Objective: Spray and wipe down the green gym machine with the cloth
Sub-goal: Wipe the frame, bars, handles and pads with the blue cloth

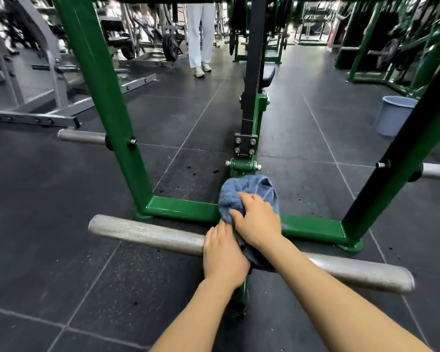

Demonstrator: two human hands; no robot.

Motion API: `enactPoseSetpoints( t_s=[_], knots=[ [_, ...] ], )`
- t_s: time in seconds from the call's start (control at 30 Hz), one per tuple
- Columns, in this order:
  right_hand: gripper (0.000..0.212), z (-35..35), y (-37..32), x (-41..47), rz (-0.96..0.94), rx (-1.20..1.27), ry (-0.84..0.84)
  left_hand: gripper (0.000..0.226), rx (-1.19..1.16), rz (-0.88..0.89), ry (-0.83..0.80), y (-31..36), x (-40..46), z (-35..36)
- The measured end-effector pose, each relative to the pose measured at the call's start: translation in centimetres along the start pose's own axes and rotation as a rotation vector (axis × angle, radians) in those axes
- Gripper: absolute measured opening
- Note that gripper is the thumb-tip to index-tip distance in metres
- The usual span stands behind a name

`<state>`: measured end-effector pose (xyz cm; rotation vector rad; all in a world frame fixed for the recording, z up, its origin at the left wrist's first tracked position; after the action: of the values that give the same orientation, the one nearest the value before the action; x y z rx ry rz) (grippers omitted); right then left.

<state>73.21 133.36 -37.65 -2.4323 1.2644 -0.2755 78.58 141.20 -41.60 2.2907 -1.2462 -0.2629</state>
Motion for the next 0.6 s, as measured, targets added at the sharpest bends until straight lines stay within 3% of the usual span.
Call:
enactPoseSetpoints(
  t_s=[0.13,0.33,0.5,0.6],
  knots=[
    [0.042,-1.1,-0.1,3.4,-0.033,-0.081,0.083,0.067,-0.005,0.016,0.011,0.1,0.3,0.1],
    [0.043,-1.6,-1.7,7.1,-0.058,-0.257,-0.005,0.067,0.064,0.035,0.005,0.4,0.4,0.2],
    [0.039,-1.9,-0.7,5.7,-0.185,-0.113,-0.173,0.069,0.081,0.013,-0.002,0.1,0.3,0.1],
    [0.040,-1.2,-0.1,4.9,-0.206,-0.016,-0.147,0.073,0.060,0.013,-0.016,0.0,0.3,0.2]
  ],
)
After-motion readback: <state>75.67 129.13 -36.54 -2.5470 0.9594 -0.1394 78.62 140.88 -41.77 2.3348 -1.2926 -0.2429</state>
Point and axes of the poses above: each hand's wrist, its own x-axis towards the middle knuckle, its own z-axis out of the palm, y = z × x, the point moved 8 cm from there along x, towards the middle knuckle, and after that the axes turned 5 degrees about -z, right-handed, at the moved point
